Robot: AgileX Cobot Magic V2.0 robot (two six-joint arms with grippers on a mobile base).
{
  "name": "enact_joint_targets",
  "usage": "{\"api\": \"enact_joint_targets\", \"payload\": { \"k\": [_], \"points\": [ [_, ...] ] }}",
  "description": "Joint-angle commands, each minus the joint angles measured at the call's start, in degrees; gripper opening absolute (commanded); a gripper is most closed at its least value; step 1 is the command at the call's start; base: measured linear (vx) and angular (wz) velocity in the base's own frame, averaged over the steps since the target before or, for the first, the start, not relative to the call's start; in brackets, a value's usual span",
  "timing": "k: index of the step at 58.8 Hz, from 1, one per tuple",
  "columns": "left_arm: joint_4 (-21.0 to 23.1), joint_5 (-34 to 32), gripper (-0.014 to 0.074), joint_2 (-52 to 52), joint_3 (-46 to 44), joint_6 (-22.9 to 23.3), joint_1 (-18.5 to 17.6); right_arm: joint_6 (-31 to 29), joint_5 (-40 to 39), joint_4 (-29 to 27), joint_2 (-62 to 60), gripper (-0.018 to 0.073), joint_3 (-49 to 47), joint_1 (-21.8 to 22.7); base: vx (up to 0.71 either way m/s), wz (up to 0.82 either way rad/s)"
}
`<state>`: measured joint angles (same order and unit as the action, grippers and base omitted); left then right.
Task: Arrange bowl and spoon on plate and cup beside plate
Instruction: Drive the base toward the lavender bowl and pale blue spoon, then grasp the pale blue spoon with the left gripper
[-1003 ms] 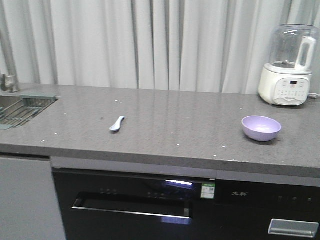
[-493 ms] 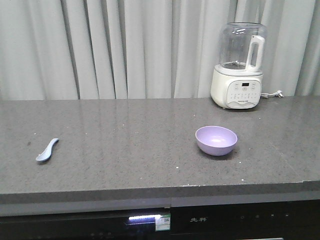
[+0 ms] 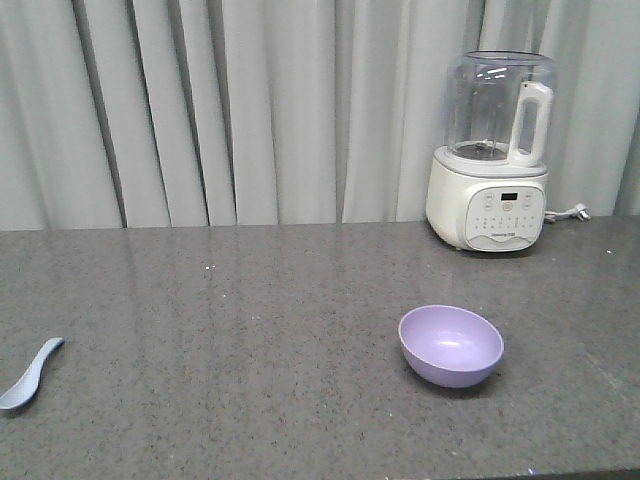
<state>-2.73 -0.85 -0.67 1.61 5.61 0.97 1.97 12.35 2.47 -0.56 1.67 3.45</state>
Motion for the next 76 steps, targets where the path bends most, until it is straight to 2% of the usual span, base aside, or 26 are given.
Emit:
{"api": "enact_joint_targets", "payload": {
  "k": [1,34,69,76],
  "points": [
    [0.52,-4.84,-0.0006,-0.21,1.46,0.07,-0.09,-0.39,-4.76,0.35,-1.21,-0.0009,0.99,0.04,0.32,0.09],
    [0.52,-4.84,-0.0006,-0.21,1.46,0.07,-0.09,-0.39,-4.76,0.35,-1.21,-0.0009,0.99,0.04,0.25,0.09],
    [0.52,-4.84,-0.0006,-0.21,1.46,0.07,-0.09,-0.39,-4.76,0.35,-1.21,-0.0009,0.99,0.04,0.08,0.0],
    [0.52,-4.84,-0.0006,-0.21,1.46,0.07,-0.09,-1.97,-5.08,0.99,-1.21,-0.0009,0.99,0.04,0.01,0.0]
  ]
}}
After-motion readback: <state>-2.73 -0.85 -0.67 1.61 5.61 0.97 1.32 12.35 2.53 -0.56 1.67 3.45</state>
